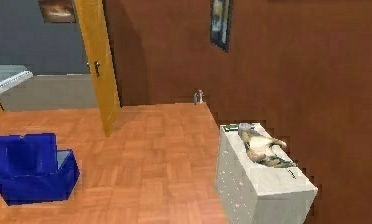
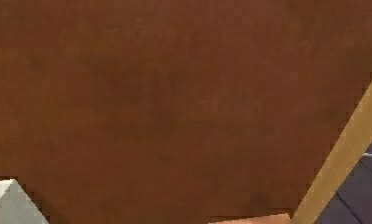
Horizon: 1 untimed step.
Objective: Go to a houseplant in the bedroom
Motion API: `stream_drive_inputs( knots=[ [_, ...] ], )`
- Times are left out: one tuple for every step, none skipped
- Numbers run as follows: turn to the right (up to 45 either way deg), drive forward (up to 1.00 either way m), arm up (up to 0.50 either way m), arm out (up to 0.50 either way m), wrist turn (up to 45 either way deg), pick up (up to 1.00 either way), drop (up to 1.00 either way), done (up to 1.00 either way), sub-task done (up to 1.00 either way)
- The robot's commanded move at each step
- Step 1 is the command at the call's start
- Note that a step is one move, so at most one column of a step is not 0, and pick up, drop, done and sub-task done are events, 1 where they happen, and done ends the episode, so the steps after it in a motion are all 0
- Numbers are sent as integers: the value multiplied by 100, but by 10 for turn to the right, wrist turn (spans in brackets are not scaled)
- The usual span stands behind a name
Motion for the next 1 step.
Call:
stream_drive_inputs(
  knots=[
    [-390, 0, 0, 0, 0, 0, 0, 0, 0]
  ],
)
